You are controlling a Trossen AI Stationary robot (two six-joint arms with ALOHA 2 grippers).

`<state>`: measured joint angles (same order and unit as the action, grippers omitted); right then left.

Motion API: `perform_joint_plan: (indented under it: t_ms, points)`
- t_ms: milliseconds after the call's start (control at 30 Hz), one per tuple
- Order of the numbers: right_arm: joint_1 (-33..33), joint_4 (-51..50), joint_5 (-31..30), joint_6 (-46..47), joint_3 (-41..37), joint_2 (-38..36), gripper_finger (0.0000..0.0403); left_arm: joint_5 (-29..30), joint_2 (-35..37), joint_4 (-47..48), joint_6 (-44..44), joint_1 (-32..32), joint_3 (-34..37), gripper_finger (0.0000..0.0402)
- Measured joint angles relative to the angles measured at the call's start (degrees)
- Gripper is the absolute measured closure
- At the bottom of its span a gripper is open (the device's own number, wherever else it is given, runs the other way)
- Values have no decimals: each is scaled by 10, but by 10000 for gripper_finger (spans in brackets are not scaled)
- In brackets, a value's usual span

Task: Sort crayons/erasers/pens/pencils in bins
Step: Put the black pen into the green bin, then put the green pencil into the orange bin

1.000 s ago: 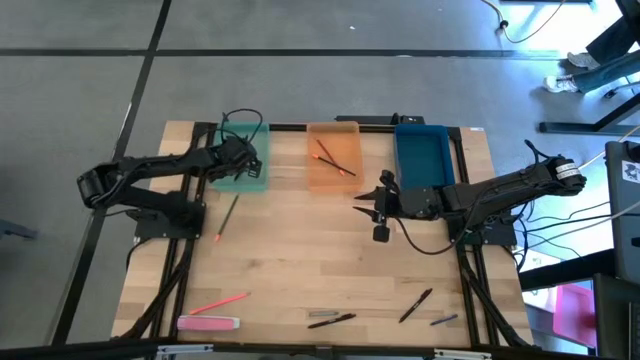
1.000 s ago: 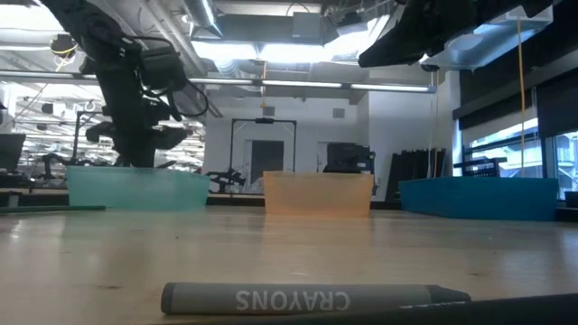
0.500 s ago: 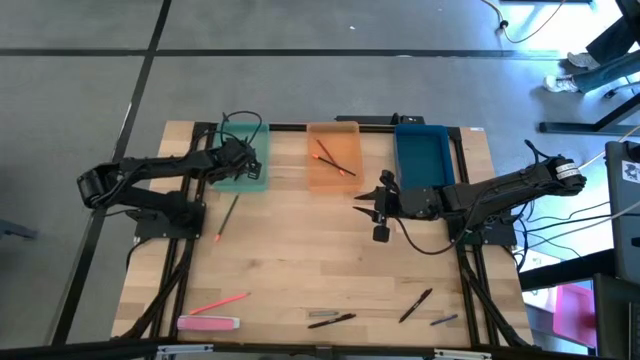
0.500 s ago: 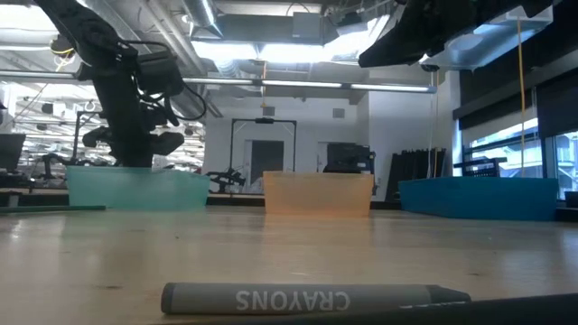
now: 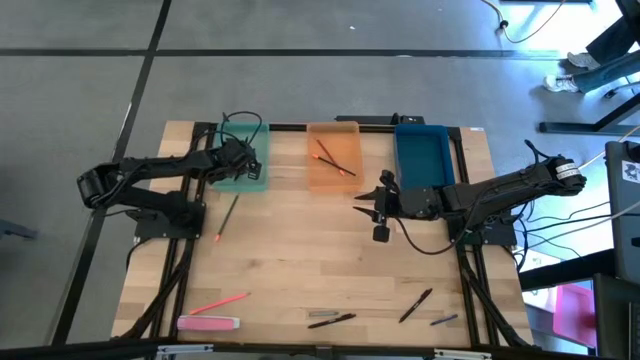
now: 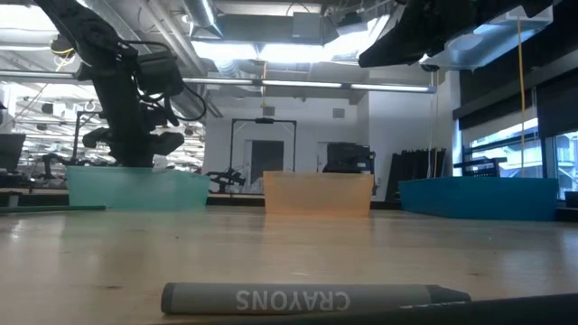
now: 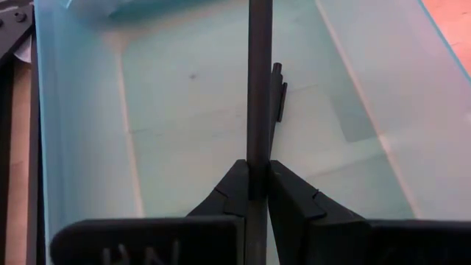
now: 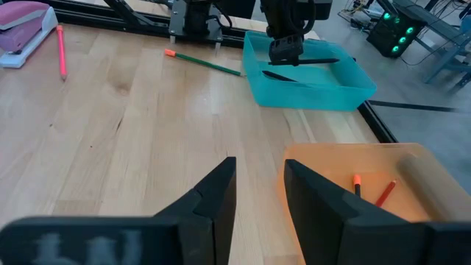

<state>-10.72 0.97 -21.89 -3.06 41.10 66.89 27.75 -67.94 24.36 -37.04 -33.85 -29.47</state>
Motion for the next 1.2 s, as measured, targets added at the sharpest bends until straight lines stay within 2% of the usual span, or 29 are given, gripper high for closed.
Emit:
perform_joint_plan:
  t_ms: [467,1000,1200]
  points:
    - [0,0,0,0,0,0,282,-1,0,0,-16,0,26,374]
    - [0,0,0,0,0,0,282,-2,0,-10,-14,0,26,316]
    - [0,0,0,0,0,0,282,5,2,-16,-8,0,25,314]
